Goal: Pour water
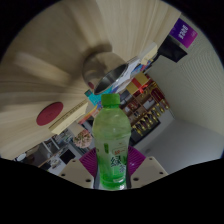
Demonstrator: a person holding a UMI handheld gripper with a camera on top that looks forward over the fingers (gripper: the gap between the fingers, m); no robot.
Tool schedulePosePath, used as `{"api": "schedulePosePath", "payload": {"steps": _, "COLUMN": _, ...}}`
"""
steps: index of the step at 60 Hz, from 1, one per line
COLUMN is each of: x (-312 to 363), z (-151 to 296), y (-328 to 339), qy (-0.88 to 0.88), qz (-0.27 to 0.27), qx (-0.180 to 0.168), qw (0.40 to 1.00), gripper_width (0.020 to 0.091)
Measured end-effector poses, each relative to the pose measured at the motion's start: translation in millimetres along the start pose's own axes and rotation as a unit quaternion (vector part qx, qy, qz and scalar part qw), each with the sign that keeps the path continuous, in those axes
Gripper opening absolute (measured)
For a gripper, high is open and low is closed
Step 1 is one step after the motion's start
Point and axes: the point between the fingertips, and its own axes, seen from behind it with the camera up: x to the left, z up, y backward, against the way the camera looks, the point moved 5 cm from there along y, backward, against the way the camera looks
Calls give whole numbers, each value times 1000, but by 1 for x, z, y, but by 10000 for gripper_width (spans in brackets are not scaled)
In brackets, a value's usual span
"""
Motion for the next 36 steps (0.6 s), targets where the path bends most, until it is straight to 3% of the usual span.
{"api": "schedulePosePath", "payload": {"steps": 9, "x": -10, "z": 0, "y": -5, "qy": -43, "qz": -9, "qx": -5, "qw": 999, "gripper_width": 363}}
{"api": "schedulePosePath", "payload": {"steps": 17, "x": -20, "z": -33, "y": -8, "qy": -329, "qz": -19, "qx": 24, "qw": 944, "gripper_width": 363}}
{"api": "schedulePosePath", "payload": {"steps": 22, "x": -12, "z": -45, "y": -14, "qy": -577, "qz": 6, "qx": 28, "qw": 816, "gripper_width": 362}}
{"api": "schedulePosePath", "payload": {"steps": 23, "x": -5, "z": -44, "y": -5, "qy": -629, "qz": -9, "qx": 31, "qw": 777, "gripper_width": 362}}
{"api": "schedulePosePath", "payload": {"steps": 28, "x": 4, "z": -35, "y": -24, "qy": -812, "qz": 40, "qx": 14, "qw": 582, "gripper_width": 364}}
{"api": "schedulePosePath", "payload": {"steps": 29, "x": 18, "z": -27, "y": -16, "qy": -843, "qz": 32, "qx": 6, "qw": 537, "gripper_width": 364}}
{"api": "schedulePosePath", "payload": {"steps": 32, "x": 16, "z": -19, "y": -23, "qy": -898, "qz": 76, "qx": -15, "qw": 432, "gripper_width": 364}}
{"api": "schedulePosePath", "payload": {"steps": 35, "x": 34, "z": -3, "y": -22, "qy": -935, "qz": 75, "qx": -23, "qw": 345, "gripper_width": 366}}
{"api": "schedulePosePath", "payload": {"steps": 36, "x": 31, "z": -16, "y": -26, "qy": -937, "qz": 90, "qx": -22, "qw": 336, "gripper_width": 365}}
